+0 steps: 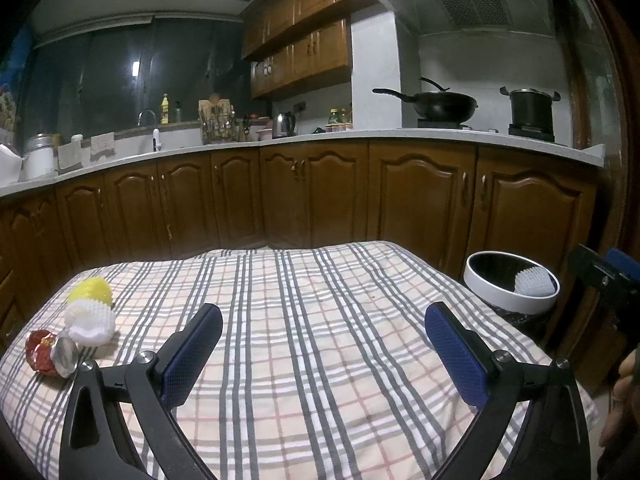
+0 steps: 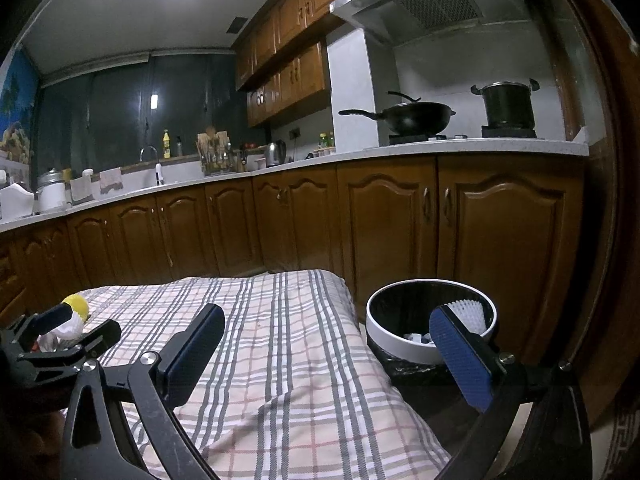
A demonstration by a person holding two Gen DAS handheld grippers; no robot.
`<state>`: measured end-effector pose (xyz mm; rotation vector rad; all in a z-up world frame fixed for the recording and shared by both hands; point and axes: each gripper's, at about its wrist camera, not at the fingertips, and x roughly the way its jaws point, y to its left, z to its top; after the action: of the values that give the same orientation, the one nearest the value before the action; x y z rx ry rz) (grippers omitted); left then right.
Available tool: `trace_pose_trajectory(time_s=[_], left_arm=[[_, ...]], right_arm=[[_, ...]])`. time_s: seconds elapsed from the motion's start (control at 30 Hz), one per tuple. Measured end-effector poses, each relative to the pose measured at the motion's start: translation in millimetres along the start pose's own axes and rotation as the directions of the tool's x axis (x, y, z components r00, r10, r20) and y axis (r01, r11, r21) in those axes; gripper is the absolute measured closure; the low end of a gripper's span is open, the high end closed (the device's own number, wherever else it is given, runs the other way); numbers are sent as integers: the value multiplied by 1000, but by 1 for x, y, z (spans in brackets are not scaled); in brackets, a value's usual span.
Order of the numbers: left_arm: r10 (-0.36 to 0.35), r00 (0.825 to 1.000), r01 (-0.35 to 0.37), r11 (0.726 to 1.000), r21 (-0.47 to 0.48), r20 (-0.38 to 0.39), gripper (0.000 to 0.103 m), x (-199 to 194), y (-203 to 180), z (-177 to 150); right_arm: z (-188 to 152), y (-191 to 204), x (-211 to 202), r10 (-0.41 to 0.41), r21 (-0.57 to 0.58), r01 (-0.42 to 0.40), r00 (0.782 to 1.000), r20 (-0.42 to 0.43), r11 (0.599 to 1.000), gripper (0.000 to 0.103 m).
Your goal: Collect trash
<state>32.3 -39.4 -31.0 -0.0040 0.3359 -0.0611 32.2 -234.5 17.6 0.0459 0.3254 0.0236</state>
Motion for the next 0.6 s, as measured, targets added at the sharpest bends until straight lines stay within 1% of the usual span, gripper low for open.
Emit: trace_pose_trajectory(time_s=[0.6], left_arm=[[-5,1000,5,1000,6,1,1,1,0,0]], right_arm=[[2,-2,0,4,1,-4,1000,3,1000,0]])
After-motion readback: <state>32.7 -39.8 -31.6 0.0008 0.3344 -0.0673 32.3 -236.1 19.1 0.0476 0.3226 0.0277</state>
